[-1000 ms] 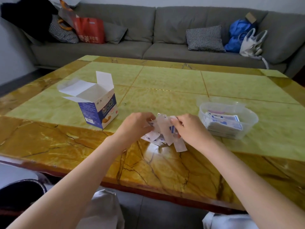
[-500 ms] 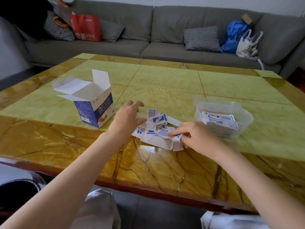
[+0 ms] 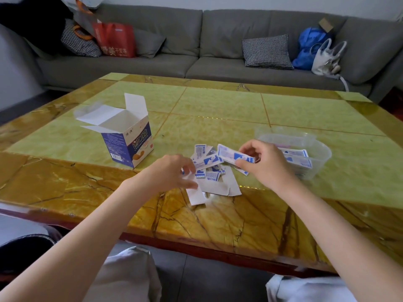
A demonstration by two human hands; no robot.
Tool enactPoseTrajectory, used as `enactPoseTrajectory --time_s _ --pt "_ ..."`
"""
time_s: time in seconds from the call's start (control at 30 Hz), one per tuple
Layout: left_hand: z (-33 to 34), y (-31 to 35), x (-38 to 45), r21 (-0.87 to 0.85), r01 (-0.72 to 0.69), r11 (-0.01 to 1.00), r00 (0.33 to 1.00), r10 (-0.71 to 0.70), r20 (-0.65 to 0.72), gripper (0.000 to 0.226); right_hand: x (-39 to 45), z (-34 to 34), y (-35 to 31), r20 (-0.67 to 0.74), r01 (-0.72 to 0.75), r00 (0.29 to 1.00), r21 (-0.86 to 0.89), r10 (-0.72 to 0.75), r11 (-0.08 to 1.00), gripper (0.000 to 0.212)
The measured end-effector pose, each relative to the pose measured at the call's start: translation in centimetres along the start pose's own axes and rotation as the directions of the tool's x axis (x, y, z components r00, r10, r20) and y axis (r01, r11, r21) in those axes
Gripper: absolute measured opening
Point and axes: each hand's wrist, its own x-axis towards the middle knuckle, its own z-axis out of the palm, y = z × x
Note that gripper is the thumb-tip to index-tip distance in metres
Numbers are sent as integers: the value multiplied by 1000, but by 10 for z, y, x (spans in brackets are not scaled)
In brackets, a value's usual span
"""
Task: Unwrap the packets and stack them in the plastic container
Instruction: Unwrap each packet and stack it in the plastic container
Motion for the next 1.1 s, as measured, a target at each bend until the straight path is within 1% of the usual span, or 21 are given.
enactPoseTrajectory --time_s 0.07,0.1,0.17,0.23,0.27,0.3,0.37,0.4,0.43,0.5,0.53,0.57,0.63,0.7,0.73,0.77,0.83,0.9,0.97,1.03,1.1 --pt "2 2 -1 37 3 999 999 -4 39 52 0 1 -4 5 23 1000 46 -23 999 10" --pt "3 3 0 33 8 999 999 -10 53 52 0 2 -7 15 24 1000 74 -25 997 13" --pt "4 2 1 25 19 1000 998 -21 65 41 -1 4 -12 42 -12 999 180 4 984 21" --pt "6 0 2 30 27 999 997 -29 65 29 -1 7 -18 72 -64 996 327 42 943 27" --pt "6 -1 2 25 31 999 998 -32 61 28 0 8 -19 79 -76 996 378 50 923 27" --pt "7 -2 2 17 32 999 998 -33 54 31 1 9 -20 78 -78 996 401 51 913 27" --pt "6 -4 2 3 37 999 998 -37 41 43 3 11 -21 80 -75 996 407 47 910 24" --pt "5 -4 1 -3 39 999 999 -39 38 48 4 14 -21 84 -68 996 388 39 919 20" --pt "4 -5 1 -11 40 999 998 -40 38 50 4 16 -19 81 -48 996 332 22 942 15" --pt "3 -6 0 -34 52 998 998 -50 46 50 5 20 -17 72 19 997 123 -28 992 12" --pt "3 -6 0 -51 60 997 997 -57 48 49 6 21 -17 72 49 996 30 -51 998 11" --pt "4 -7 0 -74 65 995 997 -62 45 48 7 22 -16 88 52 995 -22 -50 998 11" --pt "4 -8 -1 -129 69 989 997 -67 24 45 9 22 -13 167 -32 985 -76 45 997 12" --pt "3 -12 -1 -167 80 983 997 -79 13 44 11 24 -9 248 -168 948 -145 201 975 12" --pt "3 -13 -1 -173 85 981 996 -83 17 45 12 27 -7 254 -213 934 -172 252 962 11" --pt "2 -14 -1 -177 88 980 996 -86 24 46 12 31 -6 234 -238 933 -174 275 956 11" --pt "2 -14 0 -187 86 979 996 -82 29 52 14 39 -4 176 -256 946 -100 271 961 9" --pt "3 -12 0 -195 81 977 997 -78 24 62 15 46 -3 150 -250 956 -30 251 968 6" --pt "3 -10 1 -182 79 980 997 -77 21 65 16 50 -2 109 -232 967 11 230 973 6" --pt "1 -9 2 -169 69 983 998 -67 17 59 18 52 -2 36 -186 982 20 185 982 7" --pt "-1 -9 4 -171 49 984 999 -51 -7 47 20 51 -3 -64 -110 992 -40 107 993 8"
